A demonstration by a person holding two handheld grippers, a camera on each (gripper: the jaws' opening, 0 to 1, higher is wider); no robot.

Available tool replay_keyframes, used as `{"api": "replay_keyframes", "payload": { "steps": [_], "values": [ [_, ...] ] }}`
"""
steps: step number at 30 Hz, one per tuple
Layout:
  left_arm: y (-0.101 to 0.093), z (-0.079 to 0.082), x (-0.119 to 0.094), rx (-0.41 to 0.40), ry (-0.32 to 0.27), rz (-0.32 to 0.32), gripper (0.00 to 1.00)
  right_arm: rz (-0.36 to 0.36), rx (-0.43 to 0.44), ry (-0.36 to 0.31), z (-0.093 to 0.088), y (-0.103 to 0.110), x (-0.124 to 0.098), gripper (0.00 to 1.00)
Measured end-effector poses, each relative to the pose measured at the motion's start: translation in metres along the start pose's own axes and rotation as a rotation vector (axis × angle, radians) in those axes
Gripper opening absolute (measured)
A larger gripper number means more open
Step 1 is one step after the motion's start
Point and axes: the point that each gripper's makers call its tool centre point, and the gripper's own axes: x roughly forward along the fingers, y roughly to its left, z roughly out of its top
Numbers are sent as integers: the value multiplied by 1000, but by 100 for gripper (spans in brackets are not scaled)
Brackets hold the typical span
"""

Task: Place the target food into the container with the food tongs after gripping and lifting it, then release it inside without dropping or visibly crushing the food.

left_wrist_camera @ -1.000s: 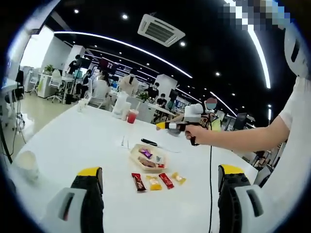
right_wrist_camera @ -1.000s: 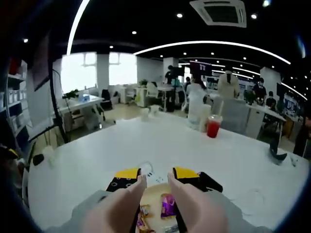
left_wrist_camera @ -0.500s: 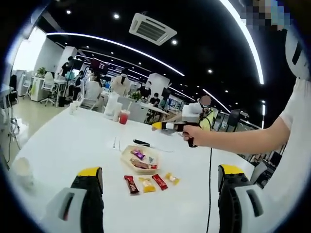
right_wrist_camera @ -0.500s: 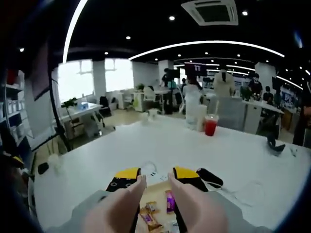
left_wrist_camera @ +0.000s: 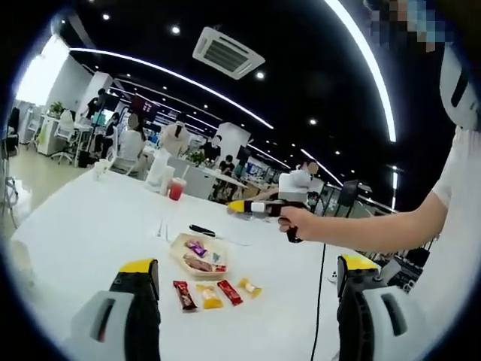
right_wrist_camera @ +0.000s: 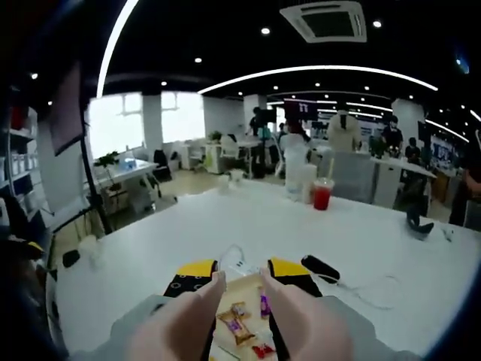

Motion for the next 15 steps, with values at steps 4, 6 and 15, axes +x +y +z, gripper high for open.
{"api": "replay_keyframes", "payload": {
  "steps": [4,6,15],
  "values": [
    [-2,-1,1,11,9,-11,99,-9,0,-3,3,2,-13,25],
    [-4,0,-1,4,3,-17,99,-13,4,-9,4,4,-21,25],
    [-5,-6,12,-17,29,-55,99,0,-56,-13,-4,17,-32,25]
  ]
}}
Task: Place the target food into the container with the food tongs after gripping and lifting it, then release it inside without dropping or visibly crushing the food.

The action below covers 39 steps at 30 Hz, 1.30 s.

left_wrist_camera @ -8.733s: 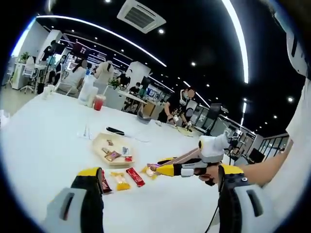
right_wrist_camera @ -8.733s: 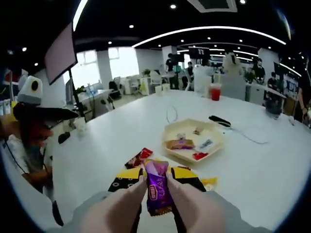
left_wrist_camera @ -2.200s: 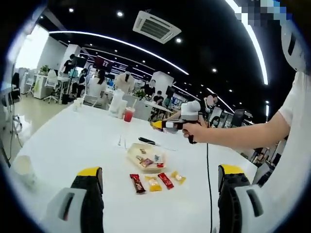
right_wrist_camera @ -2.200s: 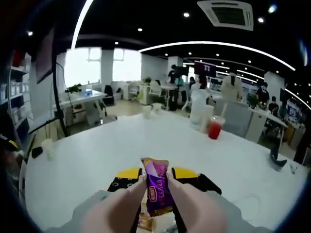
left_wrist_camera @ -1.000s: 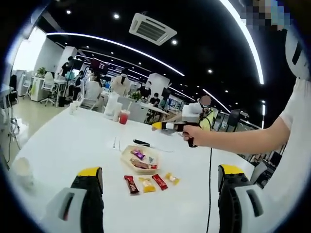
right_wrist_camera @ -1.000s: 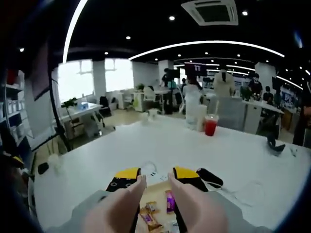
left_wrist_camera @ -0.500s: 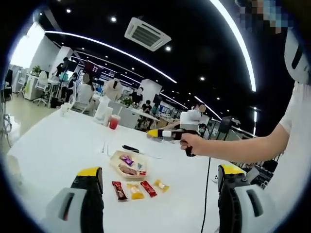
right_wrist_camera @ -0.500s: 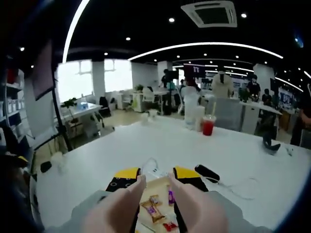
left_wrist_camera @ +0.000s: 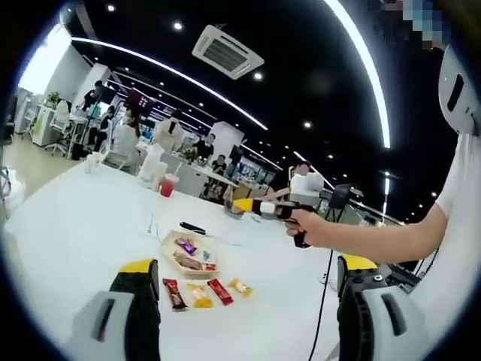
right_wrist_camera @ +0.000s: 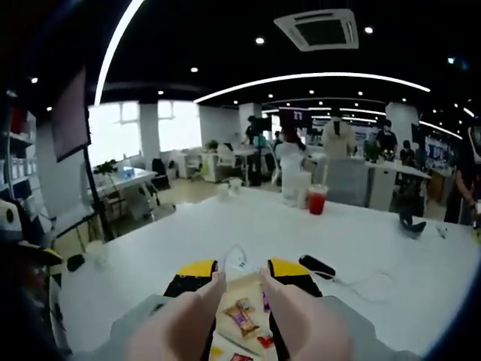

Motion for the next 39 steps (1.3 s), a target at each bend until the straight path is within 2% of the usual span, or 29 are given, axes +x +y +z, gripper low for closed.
{"api": "replay_keyframes", "payload": {
  "steps": [1,3,6,9,12,16,20,27,30,33,37,39],
  "values": [
    [0,1,2,2,4,-2,99,-3,-16,8,-2,1,0,25],
    [1,4,4,14,2,-2,99,-2,4,6,-4,1,-1,25],
    [2,13,7,16,-15,1,99,-20,81,-14,-5,-2,-8,25],
    [-1,16,8,33,-19,0,99,-26,84,-12,-13,1,-11,25],
    [3,11,11,34,5,18,99,-32,112,-22,-17,1,-15,25],
    [-9,12,13,53,1,-6,99,-32,127,-38,-16,0,-22,26],
    [-16,2,17,64,33,-18,99,-44,129,-47,-14,-4,-31,26],
    [-18,-4,16,58,42,-29,99,-69,129,-61,-16,-10,-40,26],
    [-17,-10,20,55,77,-30,99,-84,150,-56,-19,-14,-48,26],
    [-22,-4,19,91,78,-32,99,-83,141,-52,-23,-13,-48,26],
    [-24,5,19,76,42,-31,99,-97,159,-43,-32,-15,-50,26],
    [-25,3,20,76,42,-35,99,-96,155,-45,-32,-14,-52,26]
  ]
}}
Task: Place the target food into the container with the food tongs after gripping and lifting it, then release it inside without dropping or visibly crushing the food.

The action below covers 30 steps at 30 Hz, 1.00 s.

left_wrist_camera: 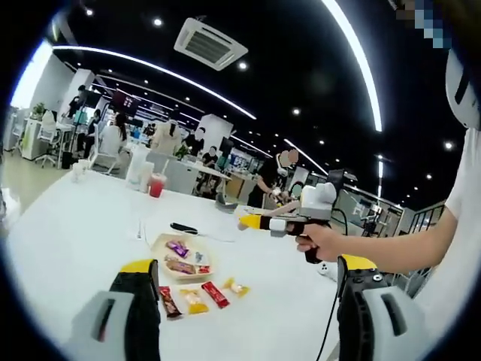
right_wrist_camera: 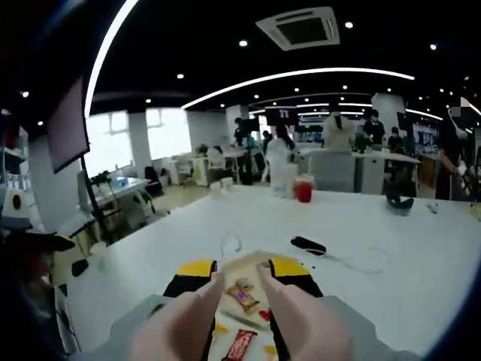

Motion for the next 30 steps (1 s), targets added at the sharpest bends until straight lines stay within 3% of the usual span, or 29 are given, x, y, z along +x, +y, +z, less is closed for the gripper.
{"api": "replay_keyframes", "payload": {
  "steps": [3,16,21,24,27,30],
  "values": [
    [-4,-5,3,-14,10,-15,99,1,-33,2,1,-5,-2,27],
    [-18,-9,9,-12,25,-36,99,-28,4,23,-12,-9,-14,27],
    [-23,10,3,14,-58,-42,99,-18,-20,32,-14,-5,-12,27],
    [-18,7,5,-5,-49,-47,99,-27,-21,20,-10,-6,-16,27],
    [-15,-4,10,23,21,-39,99,-44,-12,30,-16,-13,-17,27],
    [-20,5,7,22,-6,-53,99,-47,-17,36,-17,-15,-18,27]
  ]
}}
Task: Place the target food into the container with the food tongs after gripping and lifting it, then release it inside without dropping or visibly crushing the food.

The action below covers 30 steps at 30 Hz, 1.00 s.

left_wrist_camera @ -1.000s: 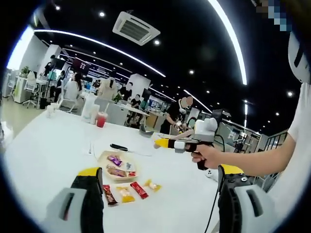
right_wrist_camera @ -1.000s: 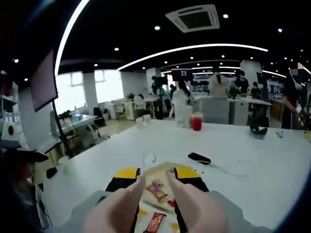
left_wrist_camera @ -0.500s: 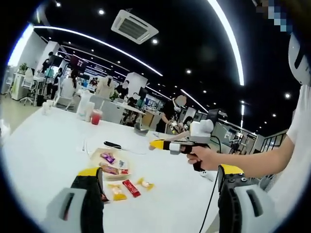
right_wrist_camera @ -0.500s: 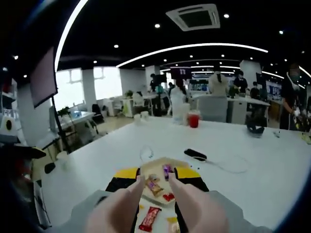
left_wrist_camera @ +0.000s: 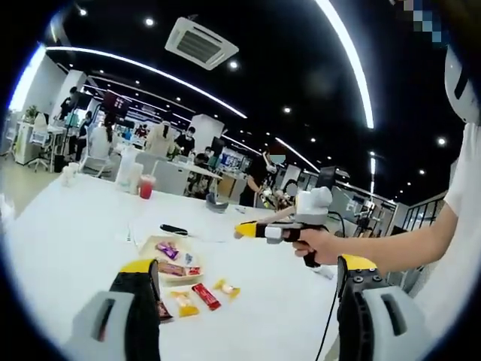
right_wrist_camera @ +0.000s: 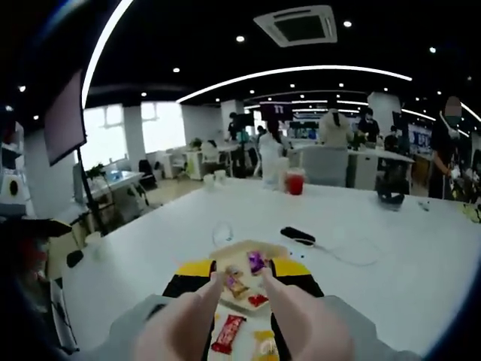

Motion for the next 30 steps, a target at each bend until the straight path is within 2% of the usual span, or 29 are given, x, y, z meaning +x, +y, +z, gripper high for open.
{"api": "replay_keyframes", "payload": {
  "steps": [4,6,8,15,16,20,25,30],
  "values": [
    [3,1,4,-22,-16,-11,99,-24,-2,-9,1,-9,-6,28],
    [2,1,6,-34,9,-10,99,-16,73,-13,-2,-8,-10,28],
    [0,5,5,13,11,-10,99,-22,41,3,-8,-11,-11,28],
    [4,-3,10,-2,25,-29,99,-50,40,11,-20,-16,-24,28],
    [3,-6,10,-13,48,-28,99,-54,63,21,-26,-16,-24,28],
    [2,-3,7,-11,26,-23,99,-59,41,39,-37,-15,-25,28],
    [2,-14,9,-29,46,-28,99,-83,67,20,-39,-11,-32,28],
    [6,-14,9,-23,42,-16,99,-109,90,6,-45,-11,-39,28]
  ]
}}
